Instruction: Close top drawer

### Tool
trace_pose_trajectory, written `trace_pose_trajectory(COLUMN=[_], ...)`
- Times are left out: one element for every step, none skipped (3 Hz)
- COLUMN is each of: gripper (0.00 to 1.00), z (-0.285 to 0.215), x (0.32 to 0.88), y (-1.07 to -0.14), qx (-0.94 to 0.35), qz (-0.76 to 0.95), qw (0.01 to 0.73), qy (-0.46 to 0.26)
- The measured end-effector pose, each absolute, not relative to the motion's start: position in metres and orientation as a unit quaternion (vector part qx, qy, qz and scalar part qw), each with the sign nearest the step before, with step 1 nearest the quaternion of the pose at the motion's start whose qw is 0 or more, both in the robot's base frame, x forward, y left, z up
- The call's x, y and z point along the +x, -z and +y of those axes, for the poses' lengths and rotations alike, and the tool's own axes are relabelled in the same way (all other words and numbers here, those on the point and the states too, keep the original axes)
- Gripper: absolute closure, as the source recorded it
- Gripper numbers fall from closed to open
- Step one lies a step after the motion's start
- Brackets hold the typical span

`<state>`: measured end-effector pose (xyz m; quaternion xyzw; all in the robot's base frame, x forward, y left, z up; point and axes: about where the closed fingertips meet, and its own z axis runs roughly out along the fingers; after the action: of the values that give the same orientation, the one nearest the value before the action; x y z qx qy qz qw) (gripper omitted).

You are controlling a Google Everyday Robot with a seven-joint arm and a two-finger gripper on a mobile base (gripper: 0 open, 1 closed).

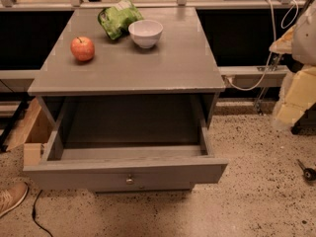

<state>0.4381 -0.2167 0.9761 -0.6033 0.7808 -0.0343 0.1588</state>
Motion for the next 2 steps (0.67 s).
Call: trace_pose_trajectory(gripper=[0.0, 0.0], z=[-0.217, -0.204], x=[0.438, 0.435], y=[-0.976, -0.952], qx=[-0.603, -0.625], qz=[0.781, 0.763], qw=[0.159, 0.163], qy=[0.034, 0.008])
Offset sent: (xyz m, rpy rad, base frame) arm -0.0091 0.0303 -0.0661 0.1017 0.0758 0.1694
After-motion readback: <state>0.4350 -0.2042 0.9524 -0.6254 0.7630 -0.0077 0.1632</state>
